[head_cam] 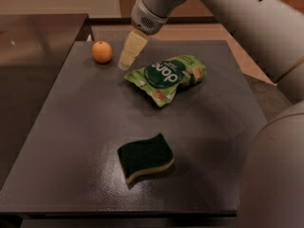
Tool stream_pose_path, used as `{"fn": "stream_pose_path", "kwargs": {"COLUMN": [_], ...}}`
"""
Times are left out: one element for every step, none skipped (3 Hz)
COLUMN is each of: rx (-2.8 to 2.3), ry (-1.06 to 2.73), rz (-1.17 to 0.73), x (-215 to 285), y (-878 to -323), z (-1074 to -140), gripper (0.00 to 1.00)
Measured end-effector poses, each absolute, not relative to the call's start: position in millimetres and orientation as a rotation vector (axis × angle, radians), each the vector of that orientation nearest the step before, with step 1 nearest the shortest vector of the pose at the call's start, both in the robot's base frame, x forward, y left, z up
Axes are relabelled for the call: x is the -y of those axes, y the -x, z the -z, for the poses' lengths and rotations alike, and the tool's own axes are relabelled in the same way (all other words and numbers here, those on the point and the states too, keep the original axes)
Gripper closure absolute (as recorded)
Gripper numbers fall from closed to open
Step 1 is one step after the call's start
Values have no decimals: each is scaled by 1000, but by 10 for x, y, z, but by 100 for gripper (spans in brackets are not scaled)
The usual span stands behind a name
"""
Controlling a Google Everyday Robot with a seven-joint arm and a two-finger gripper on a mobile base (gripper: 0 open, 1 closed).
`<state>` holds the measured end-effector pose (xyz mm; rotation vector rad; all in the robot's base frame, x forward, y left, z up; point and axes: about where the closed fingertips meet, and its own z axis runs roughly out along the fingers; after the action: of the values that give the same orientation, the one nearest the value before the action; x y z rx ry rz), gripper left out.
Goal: Move orange near green rice chip bag
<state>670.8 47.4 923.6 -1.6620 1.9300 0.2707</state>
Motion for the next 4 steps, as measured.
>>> {"fn": "stream_pose_path", "kwargs": {"rx": [-1976,-2055,-2132,-2143], "ry": [1589,1491,1372,1254], "rz": [-250,-286,-333,-358], "x": [-661,-796,-855,-897], "y": [-6846,-6979,-7083,-7148], "z": [-9153,-9043,-8941,-8913], "gripper": [0,0,0,0]}}
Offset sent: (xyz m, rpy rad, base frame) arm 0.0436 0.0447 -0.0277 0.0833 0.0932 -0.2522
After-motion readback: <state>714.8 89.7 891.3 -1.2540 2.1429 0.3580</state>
